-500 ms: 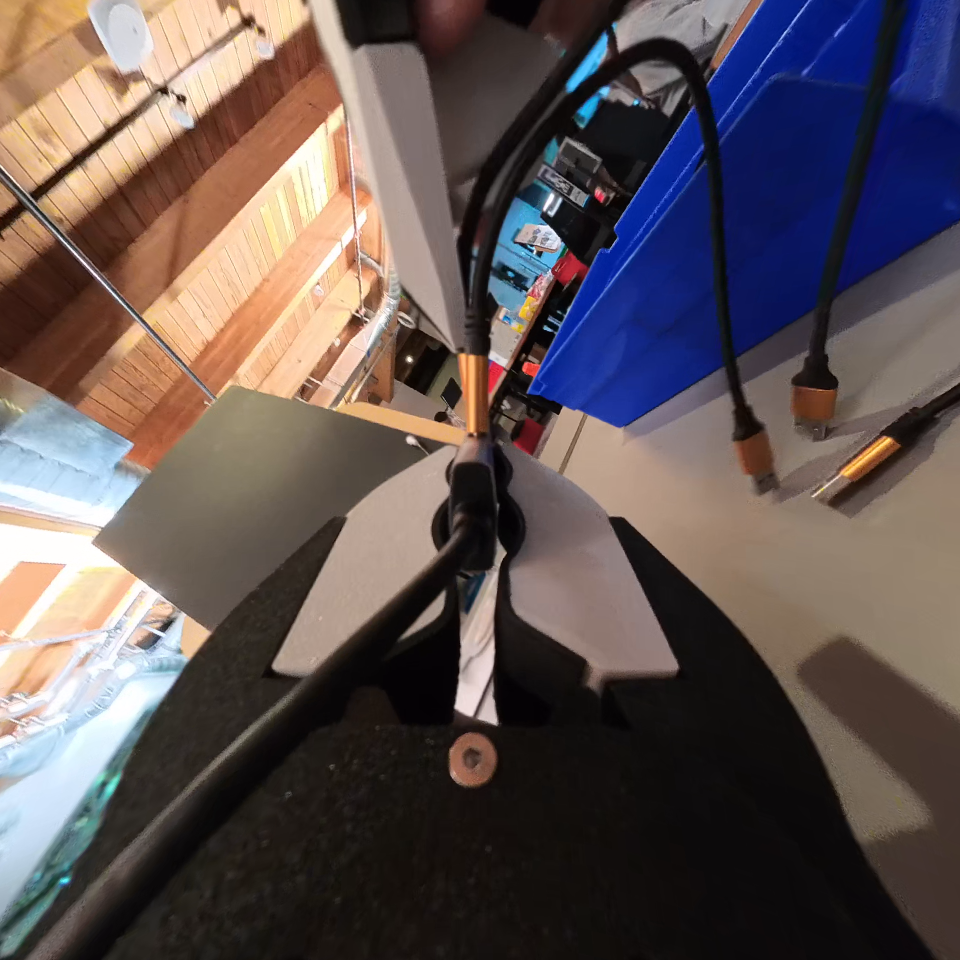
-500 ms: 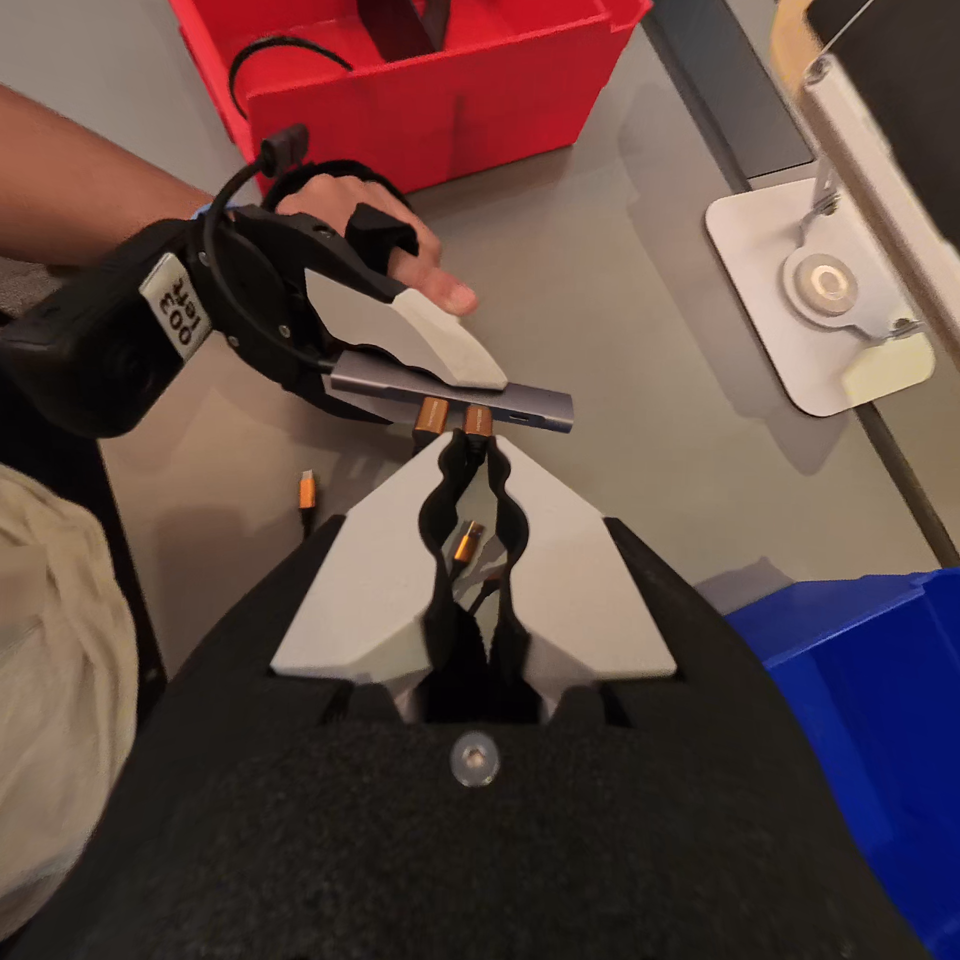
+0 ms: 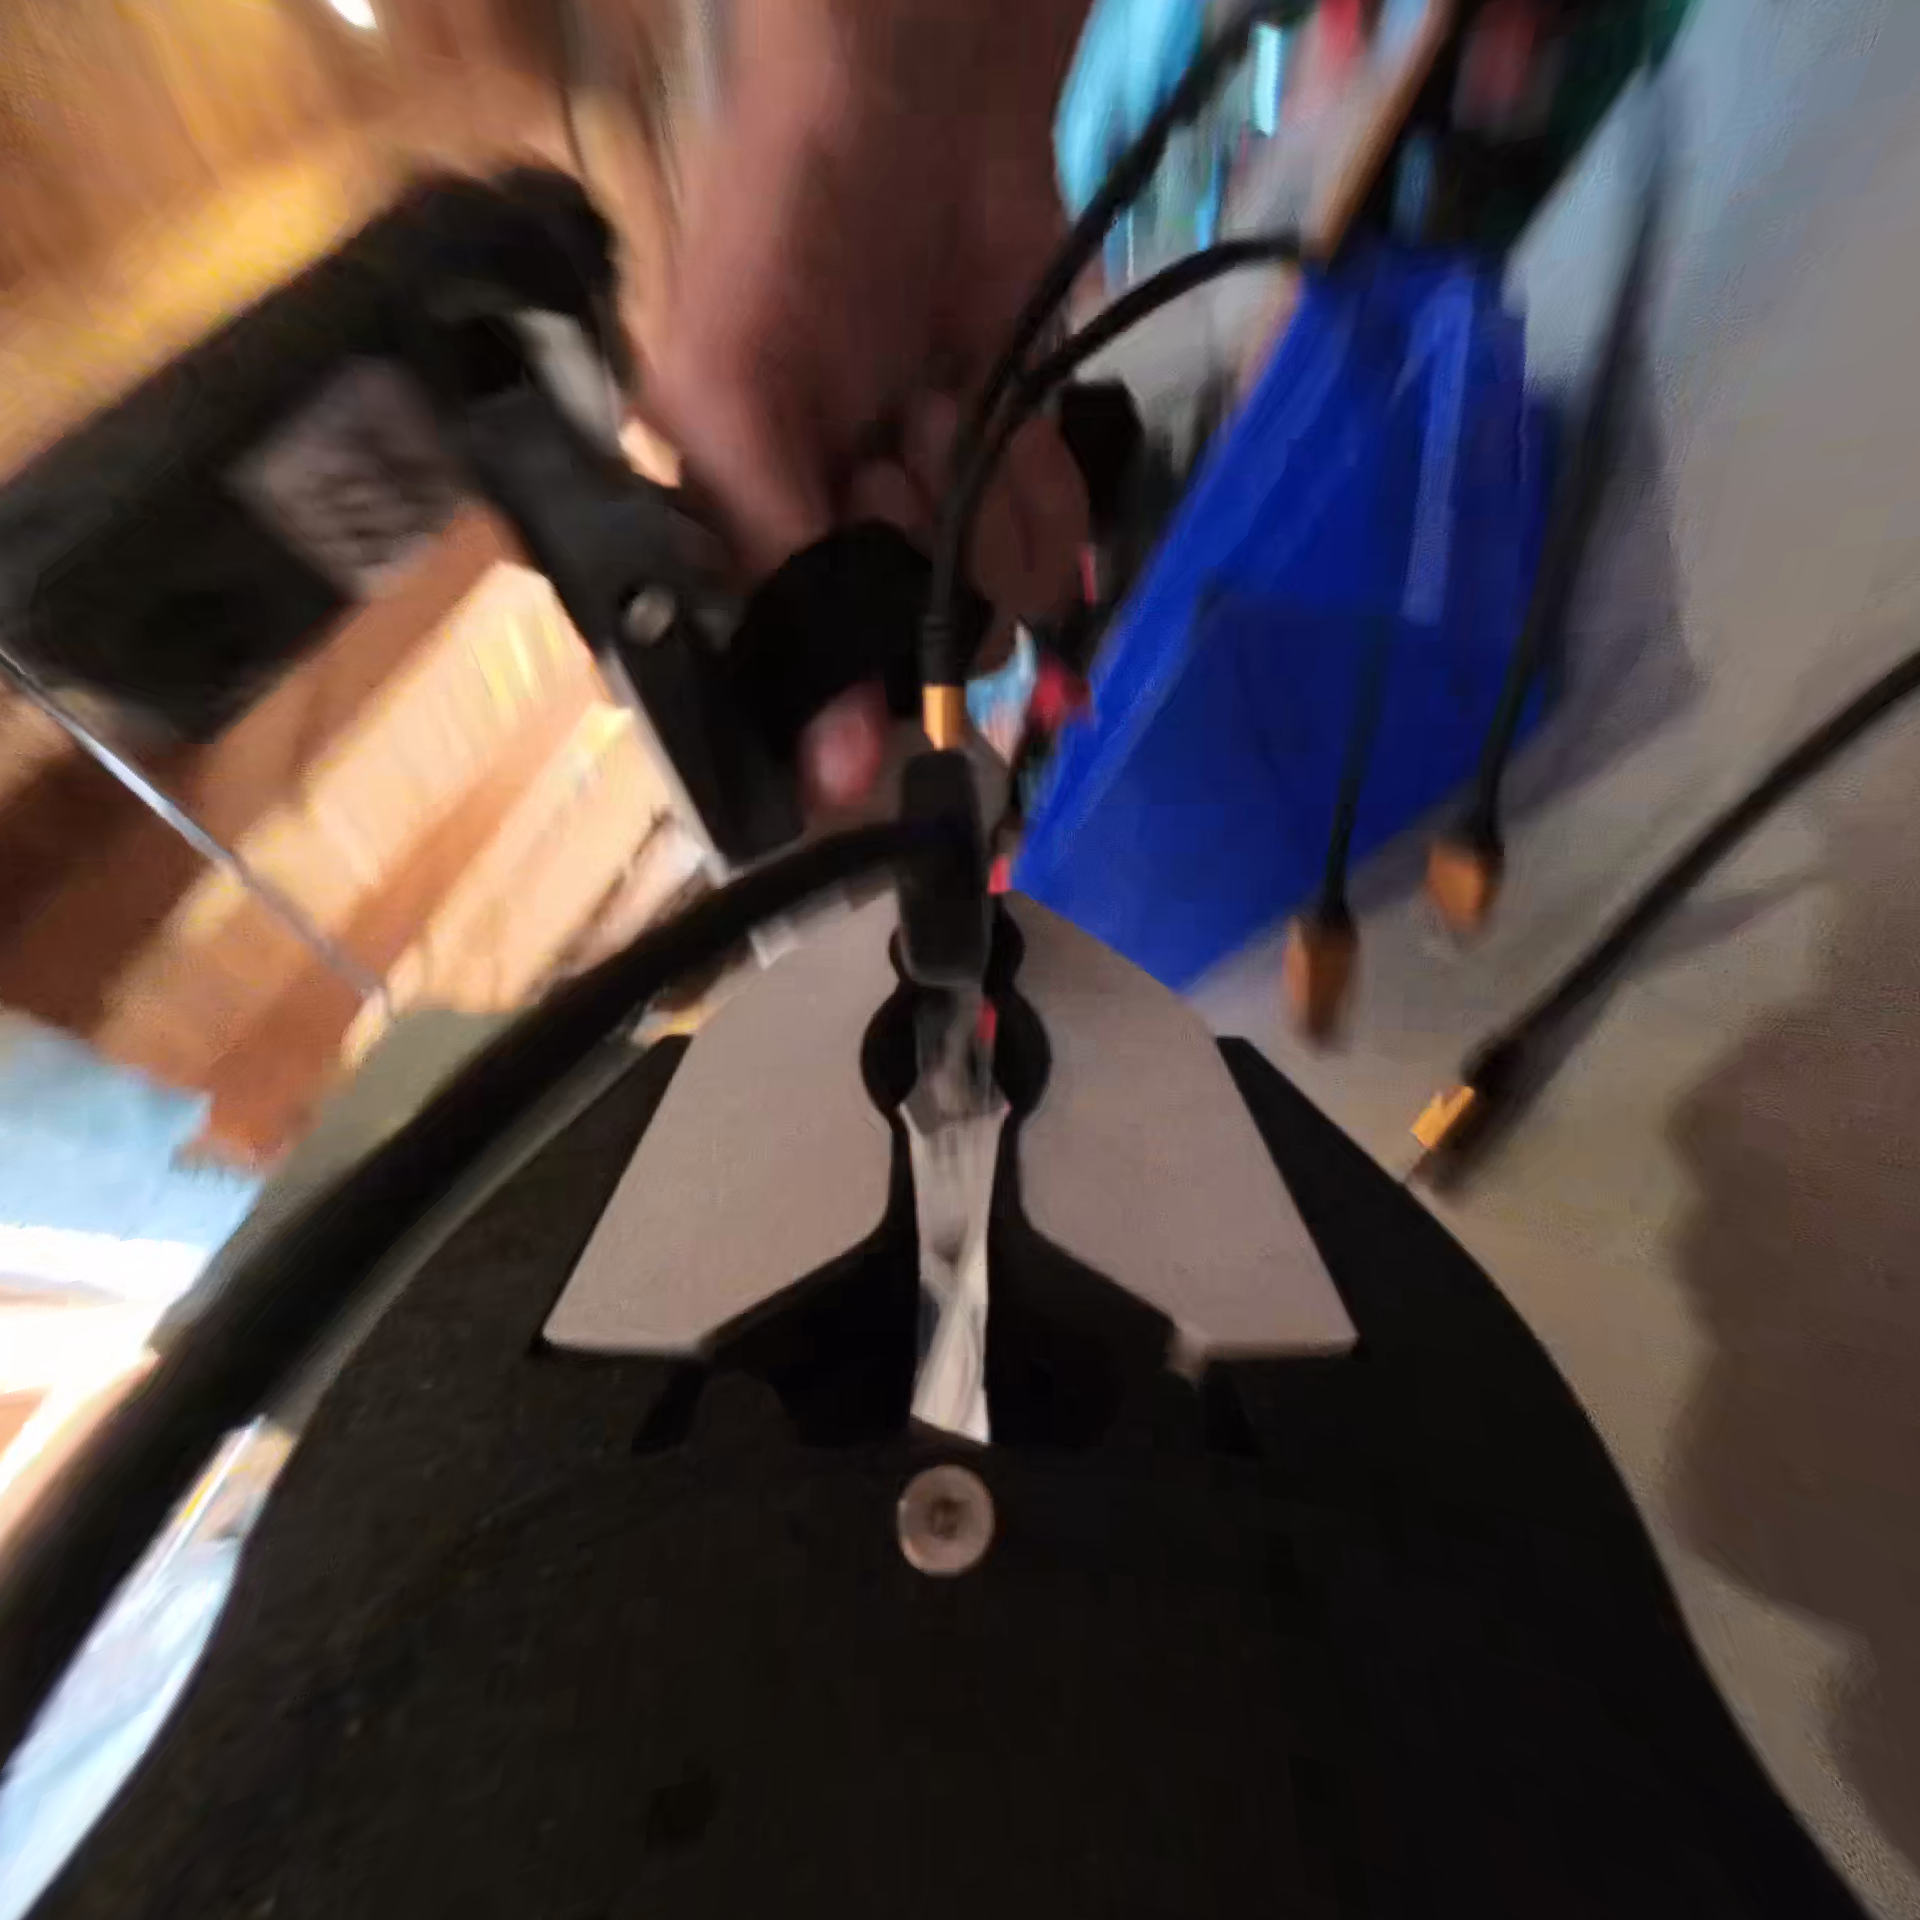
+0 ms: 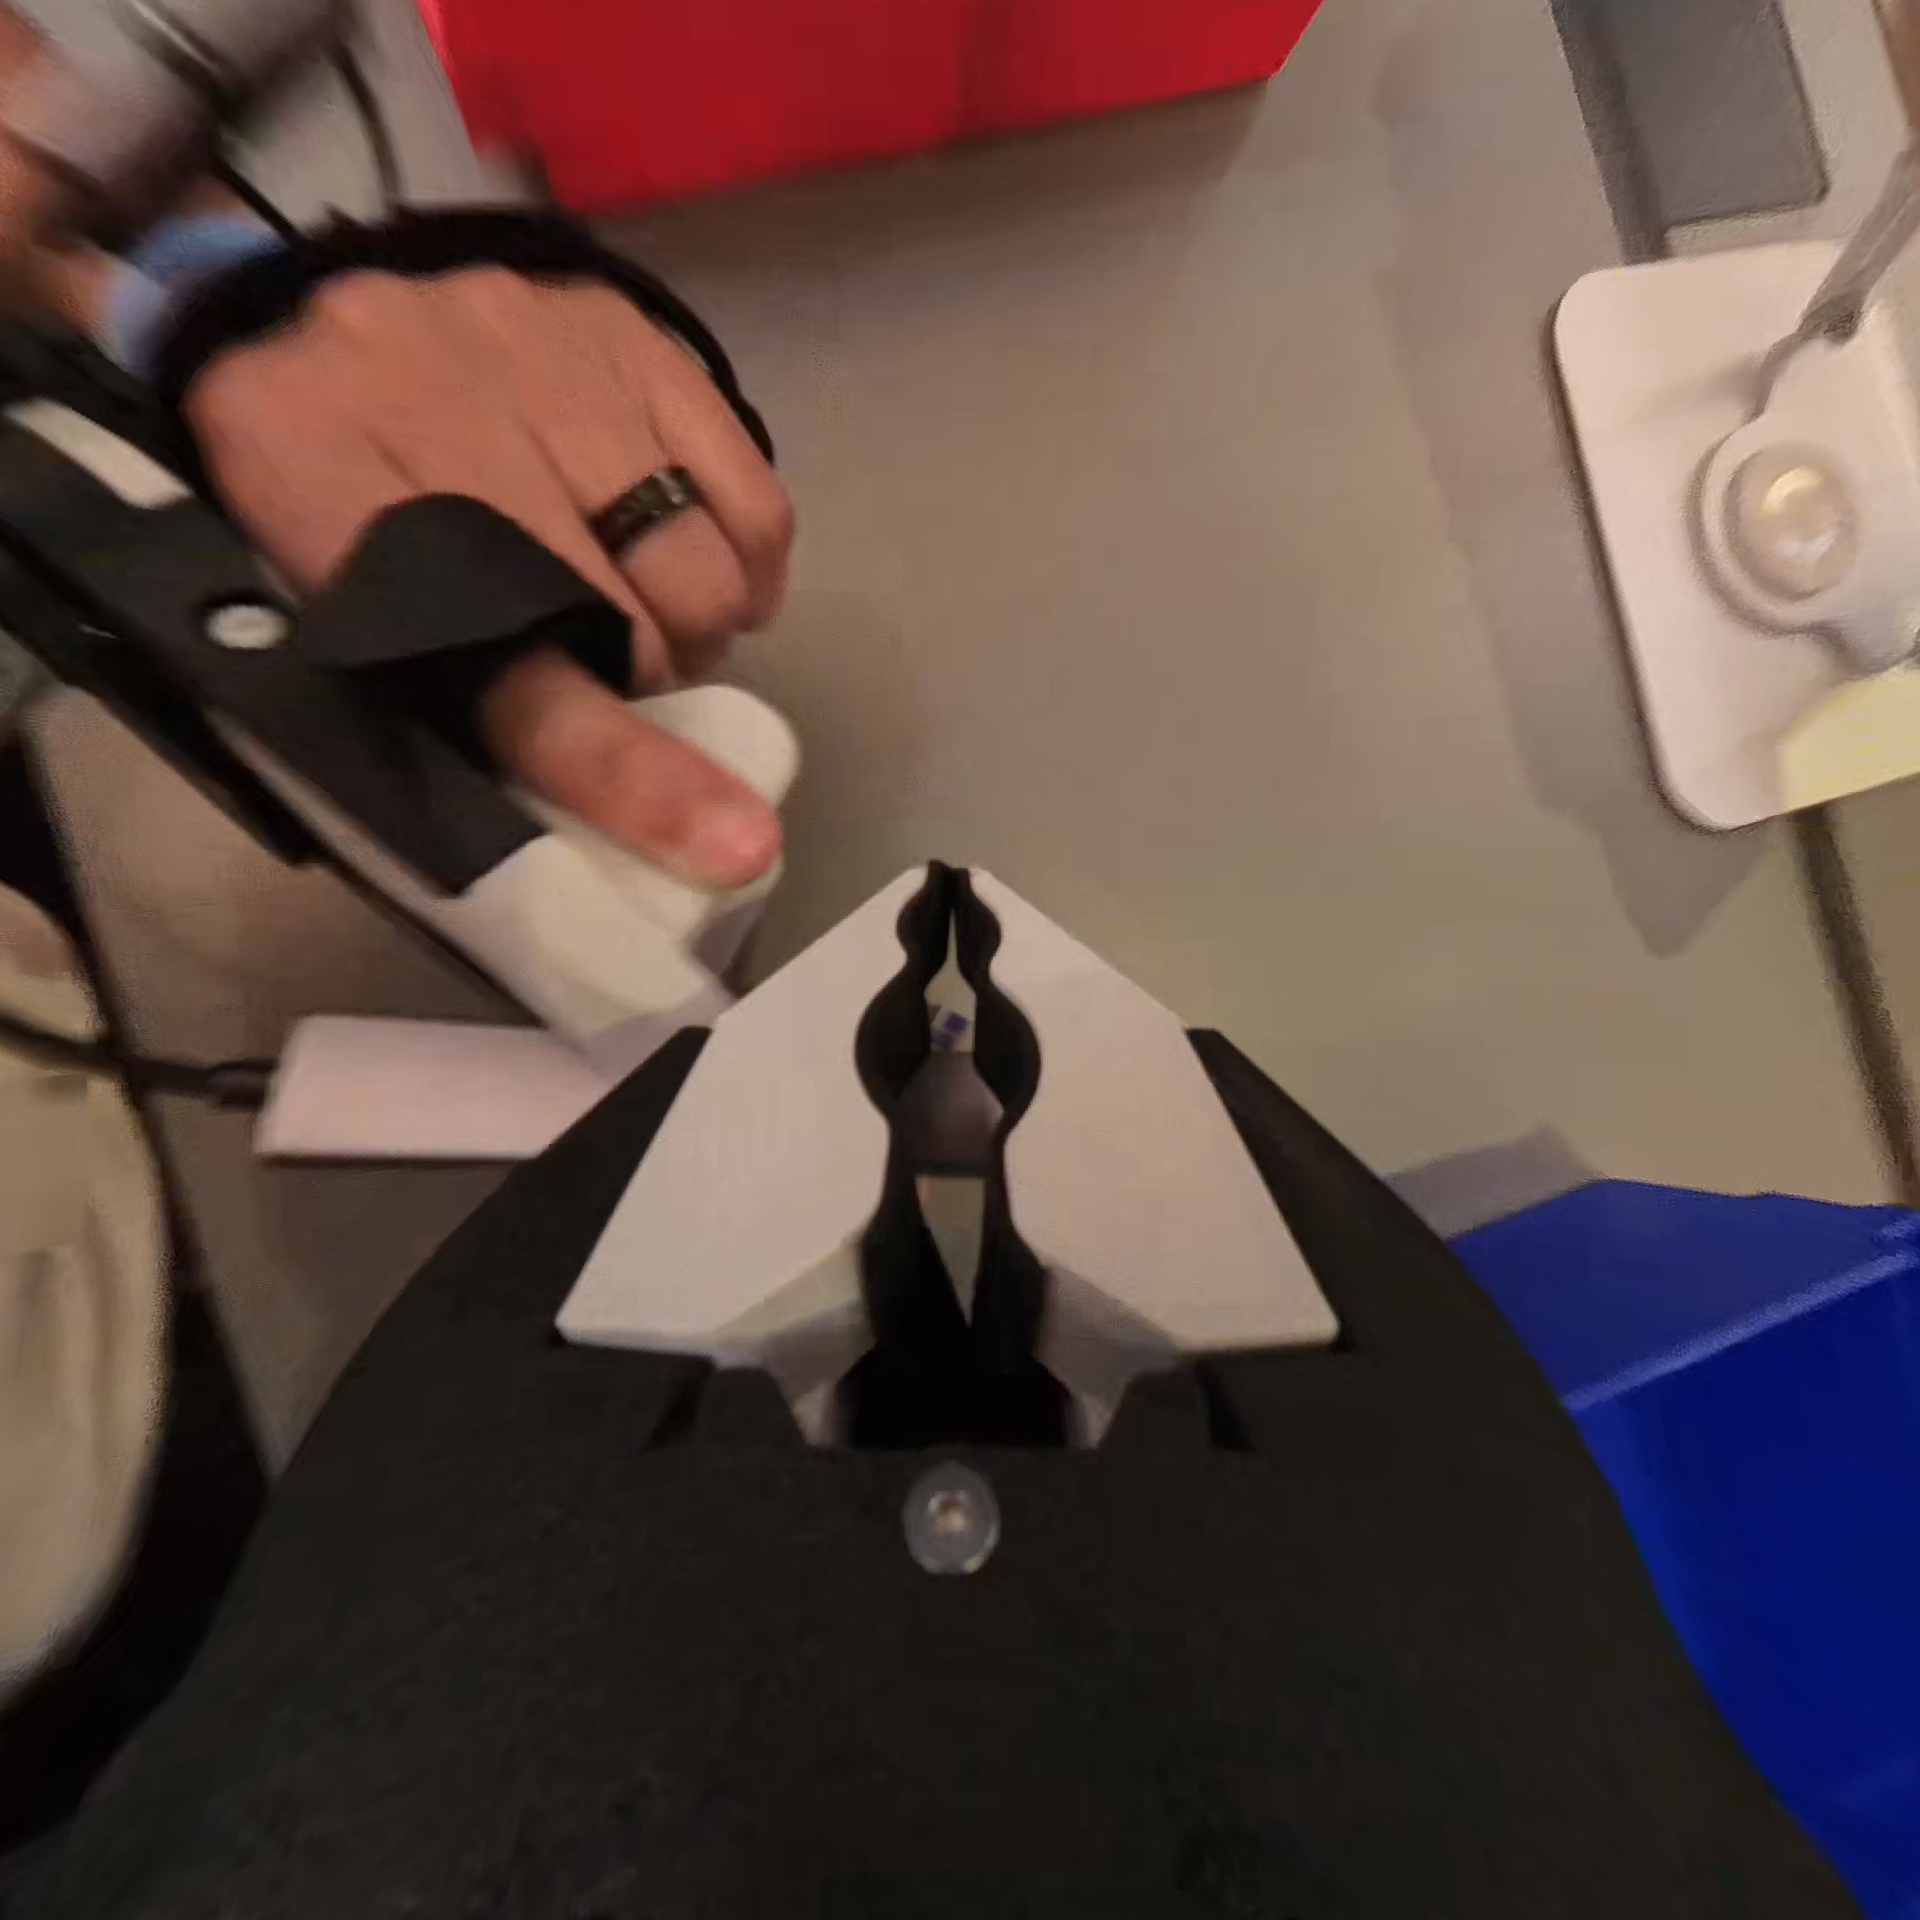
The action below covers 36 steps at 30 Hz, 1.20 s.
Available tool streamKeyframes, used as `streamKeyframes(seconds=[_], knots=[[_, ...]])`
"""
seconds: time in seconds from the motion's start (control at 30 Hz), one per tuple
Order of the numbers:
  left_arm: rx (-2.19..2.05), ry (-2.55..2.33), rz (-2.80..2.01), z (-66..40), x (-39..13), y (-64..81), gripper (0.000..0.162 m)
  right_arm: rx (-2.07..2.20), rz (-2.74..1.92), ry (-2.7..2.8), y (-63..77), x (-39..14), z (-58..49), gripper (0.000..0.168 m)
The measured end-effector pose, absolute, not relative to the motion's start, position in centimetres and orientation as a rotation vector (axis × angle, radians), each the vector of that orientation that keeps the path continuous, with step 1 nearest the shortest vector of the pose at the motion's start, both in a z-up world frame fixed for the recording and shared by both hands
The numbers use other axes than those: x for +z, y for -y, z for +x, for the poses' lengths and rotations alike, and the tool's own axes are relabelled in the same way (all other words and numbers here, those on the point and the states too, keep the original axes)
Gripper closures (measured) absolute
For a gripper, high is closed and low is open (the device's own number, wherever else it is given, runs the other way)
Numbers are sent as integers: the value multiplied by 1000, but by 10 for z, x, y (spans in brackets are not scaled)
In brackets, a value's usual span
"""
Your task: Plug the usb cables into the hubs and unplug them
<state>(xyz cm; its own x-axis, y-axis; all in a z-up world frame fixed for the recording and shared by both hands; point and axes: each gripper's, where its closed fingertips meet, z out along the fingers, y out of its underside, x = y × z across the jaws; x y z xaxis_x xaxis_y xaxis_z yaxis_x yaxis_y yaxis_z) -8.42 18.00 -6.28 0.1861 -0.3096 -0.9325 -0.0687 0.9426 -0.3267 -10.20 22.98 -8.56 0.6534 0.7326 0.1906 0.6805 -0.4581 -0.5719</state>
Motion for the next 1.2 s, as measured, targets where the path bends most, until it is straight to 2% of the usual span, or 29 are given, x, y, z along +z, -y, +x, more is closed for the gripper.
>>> streamKeyframes(seconds=[0.03, 0.13, 0.2, 0.3, 0.4, 0.53, 0.8, 1.0, 1.2], knots=[[-139, -1370, -293, -83, -67, -175, 153, 83, -2218, 1093, -231, -78, -99, 168], [-180, -1258, -422, -100, -48, -214, 153, 72, -2086, 856, -243, 13, -63, 168], [-184, -1217, -495, -103, -44, -237, 152, 34, -2038, 789, -245, 39, -52, 166], [-150, -1232, -513, -100, -54, -247, 152, -3, -1996, 792, -241, 33, -56, 164], [-108, -1194, -522, -105, -50, -260, 152, 209, -2007, 793, -226, 8, -78, 154], [-74, -1182, -452, -107, -46, -251, 152, 443, -2023, 817, -218, -19, -95, 152], [-87, -1206, -435, -104, -48, -242, 153, 397, -2067, 908, -221, -39, -97, 149], [-114, -1229, -464, -102, -51, -244, 153, 420, -2076, 920, -219, -44, -99, 158], [-117, -1245, -398, -100, -51, -228, 153, 341, -2106, 1072, -208, -51, -91, 148]])
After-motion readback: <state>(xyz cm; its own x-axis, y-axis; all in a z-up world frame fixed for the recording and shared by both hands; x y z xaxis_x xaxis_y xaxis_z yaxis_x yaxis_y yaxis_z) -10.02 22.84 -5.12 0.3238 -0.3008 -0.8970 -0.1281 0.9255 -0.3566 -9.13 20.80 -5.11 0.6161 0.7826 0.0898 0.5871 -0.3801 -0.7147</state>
